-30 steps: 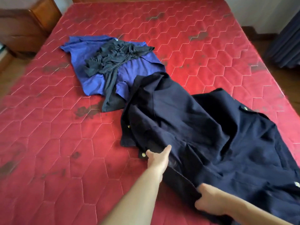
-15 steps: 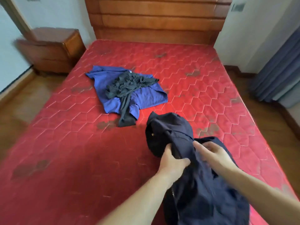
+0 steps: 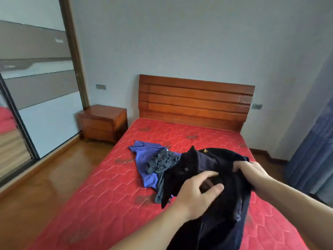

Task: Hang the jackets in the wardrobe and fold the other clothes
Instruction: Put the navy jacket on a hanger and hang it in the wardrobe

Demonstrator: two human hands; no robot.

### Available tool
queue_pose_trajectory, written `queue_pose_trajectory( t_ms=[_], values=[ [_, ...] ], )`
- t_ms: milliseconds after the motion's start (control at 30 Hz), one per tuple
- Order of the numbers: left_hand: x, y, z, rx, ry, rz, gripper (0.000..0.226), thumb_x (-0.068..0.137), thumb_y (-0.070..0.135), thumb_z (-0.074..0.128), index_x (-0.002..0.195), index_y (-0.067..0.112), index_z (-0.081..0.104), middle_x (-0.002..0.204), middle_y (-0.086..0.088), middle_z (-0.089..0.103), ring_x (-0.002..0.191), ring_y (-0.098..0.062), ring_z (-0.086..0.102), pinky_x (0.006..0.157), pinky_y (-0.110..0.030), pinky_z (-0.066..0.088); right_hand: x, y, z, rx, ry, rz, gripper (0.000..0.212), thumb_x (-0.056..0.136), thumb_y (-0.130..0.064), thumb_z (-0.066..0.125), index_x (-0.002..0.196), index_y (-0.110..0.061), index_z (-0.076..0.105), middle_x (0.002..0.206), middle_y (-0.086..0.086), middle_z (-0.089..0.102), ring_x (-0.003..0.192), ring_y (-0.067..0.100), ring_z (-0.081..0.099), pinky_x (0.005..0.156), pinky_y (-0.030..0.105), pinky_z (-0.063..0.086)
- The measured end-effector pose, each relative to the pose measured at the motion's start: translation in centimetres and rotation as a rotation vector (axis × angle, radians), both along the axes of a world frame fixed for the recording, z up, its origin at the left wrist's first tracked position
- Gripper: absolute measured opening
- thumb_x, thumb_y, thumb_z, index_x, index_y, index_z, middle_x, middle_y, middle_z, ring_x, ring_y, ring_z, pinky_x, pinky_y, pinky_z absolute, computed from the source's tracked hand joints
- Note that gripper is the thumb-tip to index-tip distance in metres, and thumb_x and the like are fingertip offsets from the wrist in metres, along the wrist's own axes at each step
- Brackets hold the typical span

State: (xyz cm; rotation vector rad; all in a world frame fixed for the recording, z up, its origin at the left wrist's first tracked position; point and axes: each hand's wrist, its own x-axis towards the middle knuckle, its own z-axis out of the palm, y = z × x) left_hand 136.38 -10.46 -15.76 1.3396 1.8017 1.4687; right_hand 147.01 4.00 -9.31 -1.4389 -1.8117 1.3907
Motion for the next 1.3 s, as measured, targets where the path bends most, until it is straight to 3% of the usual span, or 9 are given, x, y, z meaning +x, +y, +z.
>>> queue_pose_trajectory(
  t_ms=[167,300,400,533,700,800,1000,1067,1300],
  values=[
    [-6.8,-4.8,6.5,0.182,0.087,0.381,0.055,0.063,0.033,0.067,0.115,0.038,0.049,0.108,0.024,0.052,0.098,0.008,0.052,0.088,-0.013,0.038,-1.4,-4.5,10.2,0.093,0.240,0.006,0.012,0.069,0.003,0.050,0.070,-0.007,0.057,0.058,0.008,0.047,0.057,0.021,0.043,0.054,0.028,0.032],
    [-9.6,-7.3,11.1,0.075,0.275,0.165,0.072,0.075,0.022,0.068,0.139,0.039,0.040,0.130,0.020,0.054,0.116,0.014,0.049,0.100,-0.011,0.037,-1.3,-8.0,17.9,0.085,0.429,0.041,0.028,0.062,0.004,0.048,0.042,-0.016,0.051,0.049,0.003,0.045,0.059,0.022,0.042,0.057,0.032,0.032],
    [-9.1,-8.9,12.7,-0.255,0.434,-0.020,0.067,0.079,0.008,0.061,0.140,0.034,0.048,0.121,0.004,0.065,0.085,-0.001,0.060,0.075,-0.006,0.044,-0.5,-10.5,22.3,0.135,0.461,0.068,0.024,0.059,0.001,0.048,0.042,-0.015,0.047,0.047,0.003,0.043,0.053,0.022,0.041,0.056,0.031,0.034],
    [-7.4,-10.9,13.1,-0.328,0.418,-0.029,0.082,0.075,0.015,0.077,0.144,0.031,0.037,0.130,0.000,0.051,0.110,-0.008,0.052,0.096,-0.017,0.042,1.0,-13.0,24.9,0.225,0.428,0.168,0.021,0.072,0.004,0.046,0.057,-0.010,0.045,0.049,0.005,0.046,0.050,0.023,0.043,0.052,0.028,0.036],
    [-4.7,-12.8,16.5,0.080,0.440,0.460,0.078,0.065,0.033,0.084,0.130,0.027,0.041,0.115,0.010,0.043,0.112,-0.011,0.048,0.096,-0.027,0.042,3.7,-14.2,26.5,0.225,0.445,0.260,0.022,0.076,0.004,0.041,0.057,-0.008,0.044,0.042,0.005,0.046,0.043,0.022,0.044,0.050,0.026,0.036],
    [-4.0,-13.0,17.0,-0.058,0.263,0.441,0.105,0.060,0.039,0.084,0.147,0.029,0.025,0.141,0.008,0.034,0.130,-0.012,0.037,0.110,-0.039,0.036,5.6,-14.6,27.3,0.210,0.428,0.333,0.022,0.077,0.003,0.039,0.058,-0.006,0.046,0.044,0.006,0.049,0.045,0.023,0.047,0.052,0.027,0.038],
    [2.8,-12.8,14.7,-0.469,-0.281,-0.248,0.042,0.085,0.070,0.046,0.106,0.038,0.064,0.099,0.017,0.067,0.096,-0.005,0.060,0.096,-0.036,0.044,10.0,-12.8,28.5,0.203,0.548,0.184,0.021,0.083,-0.002,0.041,0.064,-0.010,0.046,0.049,0.004,0.053,0.060,0.022,0.050,0.050,0.026,0.041],
    [5.8,-11.8,14.9,-0.365,-0.347,-0.283,0.047,0.093,0.064,0.029,0.114,0.035,0.060,0.108,0.012,0.065,0.103,-0.008,0.059,0.093,-0.033,0.047,11.0,-11.7,28.6,0.265,0.440,0.121,0.016,0.083,-0.007,0.046,0.068,-0.012,0.048,0.068,0.005,0.053,0.074,0.022,0.052,0.054,0.024,0.039],
    [9.7,-8.8,14.4,-0.077,-0.137,0.028,0.018,0.098,0.016,0.055,0.109,0.007,0.066,0.099,0.000,0.070,0.095,-0.014,0.065,0.099,-0.039,0.051,13.0,-8.3,28.4,0.351,0.283,0.080,0.008,0.086,-0.010,0.050,0.079,-0.008,0.052,0.082,0.008,0.054,0.089,0.024,0.050,0.071,0.030,0.037]
  ],
)
